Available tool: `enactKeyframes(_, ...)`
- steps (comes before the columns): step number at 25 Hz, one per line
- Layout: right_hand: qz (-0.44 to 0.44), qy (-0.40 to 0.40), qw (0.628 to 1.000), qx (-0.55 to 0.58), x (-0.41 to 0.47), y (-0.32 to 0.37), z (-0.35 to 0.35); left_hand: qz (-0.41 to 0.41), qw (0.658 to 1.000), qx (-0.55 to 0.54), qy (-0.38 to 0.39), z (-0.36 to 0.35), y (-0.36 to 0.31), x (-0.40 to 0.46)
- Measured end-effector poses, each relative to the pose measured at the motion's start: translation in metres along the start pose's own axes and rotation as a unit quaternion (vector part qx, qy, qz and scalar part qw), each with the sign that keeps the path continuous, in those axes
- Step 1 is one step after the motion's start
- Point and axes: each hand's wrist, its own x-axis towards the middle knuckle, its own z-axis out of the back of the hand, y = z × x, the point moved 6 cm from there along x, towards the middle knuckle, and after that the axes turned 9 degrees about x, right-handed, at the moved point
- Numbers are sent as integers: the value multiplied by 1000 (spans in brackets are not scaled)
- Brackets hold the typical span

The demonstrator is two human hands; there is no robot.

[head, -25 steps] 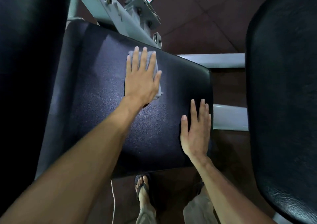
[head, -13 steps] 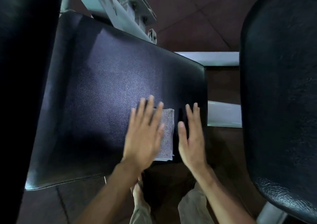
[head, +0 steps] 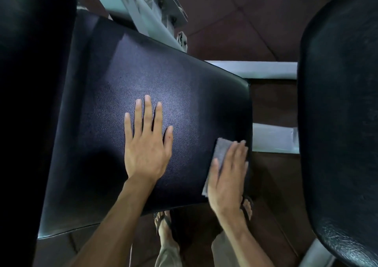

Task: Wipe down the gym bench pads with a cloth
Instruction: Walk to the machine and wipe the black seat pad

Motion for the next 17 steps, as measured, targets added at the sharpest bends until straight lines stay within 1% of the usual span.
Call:
enactKeyframes(3,-69,-63,995,30,85,-1,16,3,1000,4,-4,-2,-3,-1)
enactKeyframes(5,-89,-71,992,49,155,17,19,0,1000,11,-5,-3,-3,-1)
enactKeyframes(7,-79,-58,995,25,194,42,14,-2,1000,13,-5,-3,-4,-1)
enactKeyframes(8,-45,-49,998,11,199,54,10,-1,1000,11,-5,-3,-4,-1)
enactKeyframes(10,59,-19,998,1,176,72,0,1,1000,5,-6,-3,-4,-1)
enactKeyframes(12,163,33,986,-12,120,76,-7,3,1000,2,-5,-4,-4,-1)
enactKeyframes(13,195,63,978,-26,89,71,-9,2,1000,2,-4,-4,-3,-1)
enactKeyframes(14,214,85,972,-42,61,64,-12,2,1000,1,-4,-4,-4,-2)
enactKeyframes(15,221,90,970,-51,41,57,-13,3,1000,2,-5,-4,-3,-2)
enactKeyframes(17,213,73,973,-52,26,47,-16,2,1000,3,-5,-4,-3,-1)
